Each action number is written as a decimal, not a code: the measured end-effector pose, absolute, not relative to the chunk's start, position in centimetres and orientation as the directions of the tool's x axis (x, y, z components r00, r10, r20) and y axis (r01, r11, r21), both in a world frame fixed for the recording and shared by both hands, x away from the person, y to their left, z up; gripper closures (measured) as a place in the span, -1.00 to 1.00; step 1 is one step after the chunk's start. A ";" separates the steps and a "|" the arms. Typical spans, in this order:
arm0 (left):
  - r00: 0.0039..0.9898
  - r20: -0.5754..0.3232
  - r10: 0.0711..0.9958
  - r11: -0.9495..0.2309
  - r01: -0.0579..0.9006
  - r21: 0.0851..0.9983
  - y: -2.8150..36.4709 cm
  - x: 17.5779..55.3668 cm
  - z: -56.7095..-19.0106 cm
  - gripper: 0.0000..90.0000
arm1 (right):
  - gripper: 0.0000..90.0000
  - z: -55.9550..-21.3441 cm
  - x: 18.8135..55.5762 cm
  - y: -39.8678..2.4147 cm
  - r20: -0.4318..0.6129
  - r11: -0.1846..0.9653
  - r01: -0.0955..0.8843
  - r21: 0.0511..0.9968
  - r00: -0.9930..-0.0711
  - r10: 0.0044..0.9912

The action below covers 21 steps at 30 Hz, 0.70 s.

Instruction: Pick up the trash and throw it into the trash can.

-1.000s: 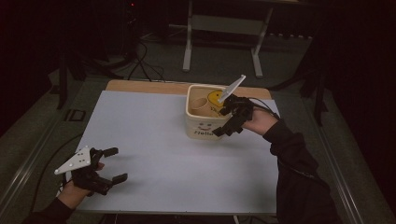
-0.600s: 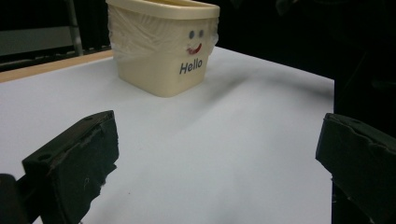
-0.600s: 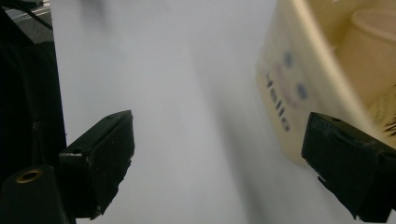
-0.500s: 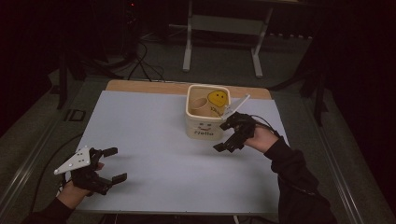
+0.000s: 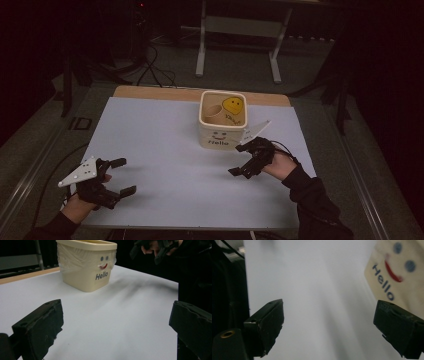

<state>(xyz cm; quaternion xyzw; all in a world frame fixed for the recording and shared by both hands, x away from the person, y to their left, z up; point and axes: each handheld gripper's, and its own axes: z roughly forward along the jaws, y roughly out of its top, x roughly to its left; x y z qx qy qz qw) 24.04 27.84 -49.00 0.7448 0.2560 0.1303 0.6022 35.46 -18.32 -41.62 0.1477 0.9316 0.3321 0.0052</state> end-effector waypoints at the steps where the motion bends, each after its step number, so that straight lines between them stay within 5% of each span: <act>1: 0.835 -0.114 0.539 -0.144 0.224 0.964 27.8 24.0 -49.0 -0.99 | -0.79 -41.9 35.4 -18.5 0.095 0.726 0.277 0.630 -0.955 0.282; 21: 0.839 -0.121 0.531 -0.147 0.232 0.962 27.8 24.1 -49.2 -0.99 | -0.75 -46.9 33.1 -19.2 0.097 0.644 0.321 0.695 -0.929 0.358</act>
